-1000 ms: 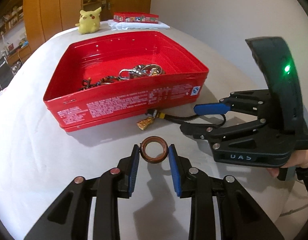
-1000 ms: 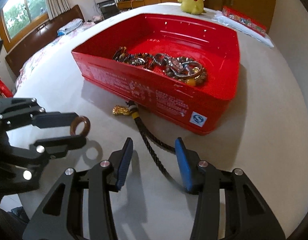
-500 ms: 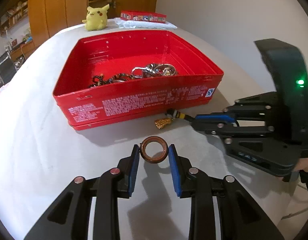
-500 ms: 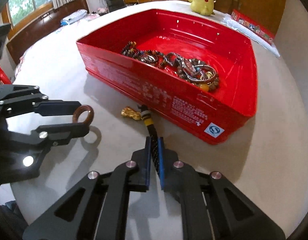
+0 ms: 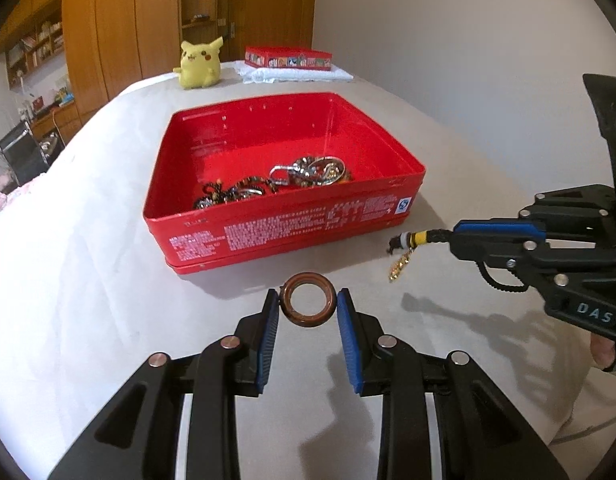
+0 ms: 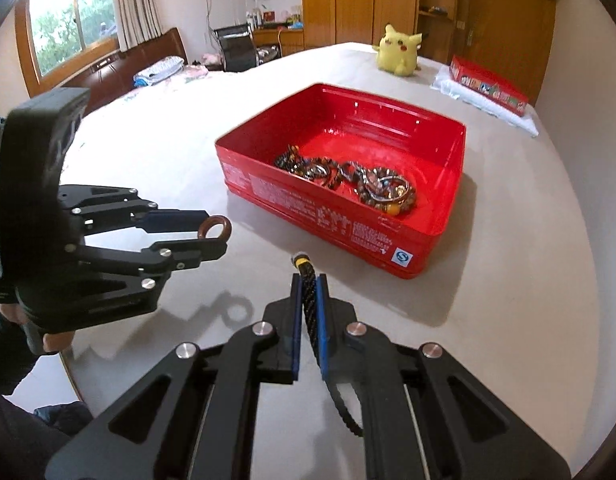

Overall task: Organize jewelry
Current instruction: 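Grasp the brown wooden ring with the left tool while the right tool grasps the black cord keychain, then carry the ring into the red tray with the left tool while the right tool carries the keychain there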

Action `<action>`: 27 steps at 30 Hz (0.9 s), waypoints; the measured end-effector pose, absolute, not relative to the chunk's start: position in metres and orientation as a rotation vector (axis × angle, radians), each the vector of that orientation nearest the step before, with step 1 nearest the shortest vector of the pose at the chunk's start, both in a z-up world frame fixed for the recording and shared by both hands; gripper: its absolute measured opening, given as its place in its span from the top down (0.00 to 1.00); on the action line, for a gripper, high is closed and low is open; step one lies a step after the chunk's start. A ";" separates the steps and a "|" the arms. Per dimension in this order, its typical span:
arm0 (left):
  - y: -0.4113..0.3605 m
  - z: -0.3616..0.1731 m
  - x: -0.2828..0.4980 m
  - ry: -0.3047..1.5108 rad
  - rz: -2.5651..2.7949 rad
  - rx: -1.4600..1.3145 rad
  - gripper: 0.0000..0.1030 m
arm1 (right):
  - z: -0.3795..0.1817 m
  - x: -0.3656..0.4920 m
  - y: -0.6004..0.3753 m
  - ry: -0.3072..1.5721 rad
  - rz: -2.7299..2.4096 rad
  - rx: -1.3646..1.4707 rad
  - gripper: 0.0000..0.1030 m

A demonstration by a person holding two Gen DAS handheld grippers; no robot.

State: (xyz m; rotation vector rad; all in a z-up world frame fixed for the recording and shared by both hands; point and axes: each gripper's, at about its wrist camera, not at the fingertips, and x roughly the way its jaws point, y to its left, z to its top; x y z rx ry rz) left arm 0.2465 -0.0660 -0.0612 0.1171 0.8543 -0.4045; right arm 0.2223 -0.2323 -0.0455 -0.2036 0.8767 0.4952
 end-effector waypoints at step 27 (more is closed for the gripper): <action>-0.056 -0.004 0.224 0.712 -0.370 0.163 0.71 | 0.020 0.175 -0.243 0.723 0.504 -0.138 0.95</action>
